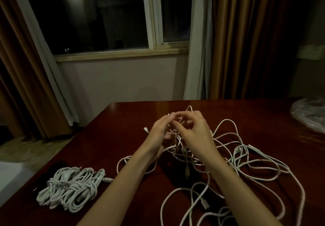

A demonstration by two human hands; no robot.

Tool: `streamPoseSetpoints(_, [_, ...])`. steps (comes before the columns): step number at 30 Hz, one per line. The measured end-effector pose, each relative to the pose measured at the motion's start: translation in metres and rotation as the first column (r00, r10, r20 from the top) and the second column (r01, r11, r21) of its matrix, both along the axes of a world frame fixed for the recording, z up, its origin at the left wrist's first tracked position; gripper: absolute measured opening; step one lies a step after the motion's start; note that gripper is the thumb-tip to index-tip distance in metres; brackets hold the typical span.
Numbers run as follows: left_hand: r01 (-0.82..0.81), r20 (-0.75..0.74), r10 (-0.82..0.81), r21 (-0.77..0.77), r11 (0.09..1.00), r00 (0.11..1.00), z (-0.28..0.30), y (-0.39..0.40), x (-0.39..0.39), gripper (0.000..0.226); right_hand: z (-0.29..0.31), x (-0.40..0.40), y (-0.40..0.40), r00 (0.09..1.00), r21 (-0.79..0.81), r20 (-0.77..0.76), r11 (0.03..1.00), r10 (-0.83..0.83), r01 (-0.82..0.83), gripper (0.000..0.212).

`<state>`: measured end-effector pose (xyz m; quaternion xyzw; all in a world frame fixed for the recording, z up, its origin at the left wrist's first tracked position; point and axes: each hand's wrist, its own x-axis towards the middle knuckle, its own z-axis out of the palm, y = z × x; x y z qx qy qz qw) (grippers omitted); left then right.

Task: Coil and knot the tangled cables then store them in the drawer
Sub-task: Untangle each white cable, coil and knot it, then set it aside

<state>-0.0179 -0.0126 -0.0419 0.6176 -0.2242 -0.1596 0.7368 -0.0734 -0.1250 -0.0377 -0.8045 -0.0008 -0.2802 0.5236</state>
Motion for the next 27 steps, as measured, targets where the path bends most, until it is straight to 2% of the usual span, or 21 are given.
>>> streamPoseSetpoints(1, [-0.006, -0.069, 0.001, -0.07, 0.998, 0.998, 0.001, 0.002, 0.001, 0.029, -0.001, 0.001, 0.0, 1.0, 0.044, -0.026, 0.999, 0.014, -0.013, 0.02])
streamPoseSetpoints(3, [-0.027, -0.229, -0.033, -0.251, 0.968, 0.973, 0.003, 0.006, 0.004, 0.028, -0.002, 0.002, -0.001, 0.979, 0.123, -0.13, 0.982, 0.157, -0.141, 0.022])
streamPoseSetpoints(5, [-0.032, -0.355, -0.154, -0.468, 0.883, 0.922, 0.006, 0.013, 0.009, 0.036, -0.004, 0.002, 0.0, 0.91, 0.11, -0.26, 0.946, 0.323, -0.305, 0.019])
streamPoseSetpoints(7, [-0.051, -0.398, -0.24, -0.597, 0.801, 0.885, 0.007, 0.021, 0.016, 0.044, -0.005, 0.0, 0.004, 0.856, 0.084, -0.331, 0.916, 0.398, -0.393, 0.017])
streamPoseSetpoints(10, [-0.06, -0.4, -0.303, -0.683, 0.728, 0.865, 0.012, 0.034, 0.02, 0.046, -0.003, -0.002, 0.003, 0.856, 0.031, -0.295, 0.899, 0.426, -0.436, 0.024])
streamPoseSetpoints(14, [-0.066, -0.4, -0.298, -0.685, 0.726, 0.867, 0.017, 0.039, 0.019, 0.043, 0.001, -0.002, -0.003, 0.855, 0.064, -0.238, 0.886, 0.461, -0.459, 0.026])
streamPoseSetpoints(15, [-0.064, -0.398, -0.3, -0.686, 0.725, 0.867, 0.019, 0.039, 0.018, 0.042, 0.002, -0.002, -0.003, 0.841, 0.107, -0.229, 0.871, 0.491, -0.479, 0.025])
streamPoseSetpoints(18, [-0.025, -0.375, -0.387, -0.745, 0.667, 0.842, 0.019, 0.045, 0.019, 0.039, 0.005, -0.003, -0.01, 0.725, 0.396, -0.229, 0.742, 0.65, -0.541, 0.023])
streamPoseSetpoints(19, [-0.013, -0.368, -0.414, -0.76, 0.65, 0.832, 0.019, 0.047, 0.02, 0.04, 0.006, -0.004, -0.013, 0.699, 0.421, -0.245, 0.723, 0.672, -0.547, 0.022])
streamPoseSetpoints(21, [-0.019, -0.379, -0.364, -0.715, 0.699, 0.851, 0.017, 0.05, 0.023, 0.042, 0.005, -0.005, -0.018, 0.717, 0.287, -0.307, 0.779, 0.626, -0.558, 0.017])
streamPoseSetpoints(23, [-0.012, -0.382, -0.291, -0.623, 0.782, 0.877, 0.015, 0.046, 0.023, 0.041, 0.006, -0.005, -0.016, 0.786, 0.113, -0.29, 0.835, 0.546, -0.538, 0.011])
streamPoseSetpoints(25, [0.034, -0.373, -0.288, -0.558, 0.829, 0.882, 0.011, 0.038, 0.019, 0.035, 0.006, -0.005, -0.014, 0.84, 0.055, -0.245, 0.872, 0.484, -0.487, 0.012])
streamPoseSetpoints(27, [0.101, -0.376, -0.349, -0.543, 0.834, 0.858, 0.007, 0.033, 0.017, 0.032, 0.009, -0.006, -0.016, 0.846, 0.003, -0.248, 0.874, 0.472, -0.486, 0.013])
